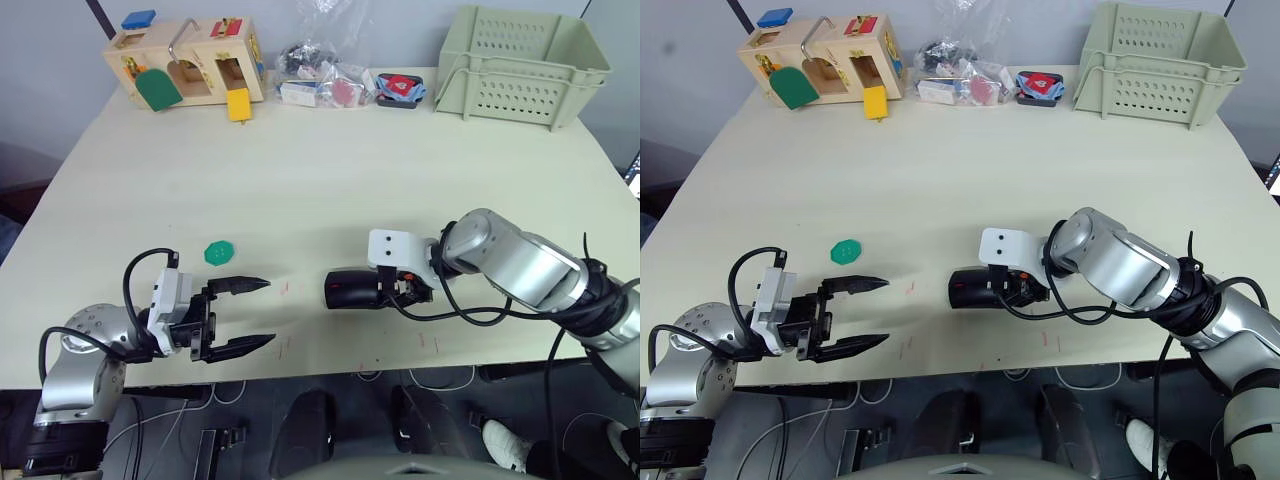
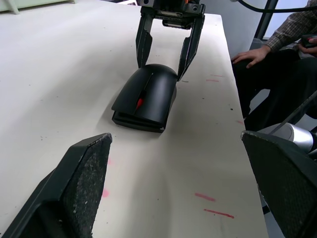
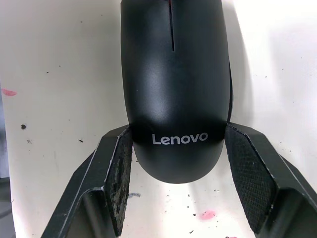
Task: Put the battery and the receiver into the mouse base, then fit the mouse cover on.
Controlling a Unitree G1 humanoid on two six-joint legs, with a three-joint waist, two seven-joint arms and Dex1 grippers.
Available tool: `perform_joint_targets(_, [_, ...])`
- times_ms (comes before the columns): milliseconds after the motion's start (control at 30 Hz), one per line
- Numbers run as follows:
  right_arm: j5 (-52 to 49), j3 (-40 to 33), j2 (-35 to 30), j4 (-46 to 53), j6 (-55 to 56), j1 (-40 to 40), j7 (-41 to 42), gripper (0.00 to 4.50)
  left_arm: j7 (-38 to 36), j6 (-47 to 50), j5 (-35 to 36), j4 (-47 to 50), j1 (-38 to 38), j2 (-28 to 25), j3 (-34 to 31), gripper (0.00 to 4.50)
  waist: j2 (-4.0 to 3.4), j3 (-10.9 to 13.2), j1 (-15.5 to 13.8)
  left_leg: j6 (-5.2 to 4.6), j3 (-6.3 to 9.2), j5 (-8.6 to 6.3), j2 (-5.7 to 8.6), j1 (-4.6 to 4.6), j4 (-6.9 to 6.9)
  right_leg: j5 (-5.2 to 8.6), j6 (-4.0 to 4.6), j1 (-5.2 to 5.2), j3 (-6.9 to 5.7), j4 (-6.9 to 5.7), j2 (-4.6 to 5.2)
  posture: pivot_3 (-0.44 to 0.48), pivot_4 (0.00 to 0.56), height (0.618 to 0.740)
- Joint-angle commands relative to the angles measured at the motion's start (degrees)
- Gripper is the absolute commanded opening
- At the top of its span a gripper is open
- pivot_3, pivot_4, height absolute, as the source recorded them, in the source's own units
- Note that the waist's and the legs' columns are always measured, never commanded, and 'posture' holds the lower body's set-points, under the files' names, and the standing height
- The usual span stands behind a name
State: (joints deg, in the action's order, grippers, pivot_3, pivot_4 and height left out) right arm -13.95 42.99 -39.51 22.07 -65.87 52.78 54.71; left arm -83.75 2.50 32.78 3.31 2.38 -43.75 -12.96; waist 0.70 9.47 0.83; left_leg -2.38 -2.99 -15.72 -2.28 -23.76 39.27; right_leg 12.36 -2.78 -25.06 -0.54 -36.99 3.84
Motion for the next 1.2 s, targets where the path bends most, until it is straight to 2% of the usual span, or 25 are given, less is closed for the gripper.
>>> perform_joint_targets(33, [0.34,0.14,-0.31,-0.14,-0.74,1.02,0.81,2.31,0.0,0.0,0.5,1.41,0.07,-0.5,-0.12,4.5,0.0,0.0,0.0,0.0,0.0,0.0,0.0,0.0,0.0,0.0,0.0,0.0,0.0,0.0,0.0,0.0,0.15,0.74])
perform_joint_targets(567, [-0.17,1.7,1.83,-0.82,-4.42,6.22,2.59,2.31,0.5,-0.33,0.24,1.36,-0.06,-0.05,0.17,4.5,-0.01,0.01,0.01,0.0,0.01,0.0,0.0,-0.02,0.0,0.0,0.01,-0.01,-0.01,-0.01,0.0,0.0,0.15,0.74])
perform_joint_targets(1200, [0.09,4.74,1.11,-1.92,-6.32,7.23,2.7,2.31,0.37,-0.38,0.28,1.24,0.0,-0.1,0.07,4.5,-0.01,0.01,0.01,0.0,0.02,0.0,0.0,-0.03,0.01,0.0,0.0,-0.01,-0.01,-0.01,0.0,0.0,0.15,0.74])
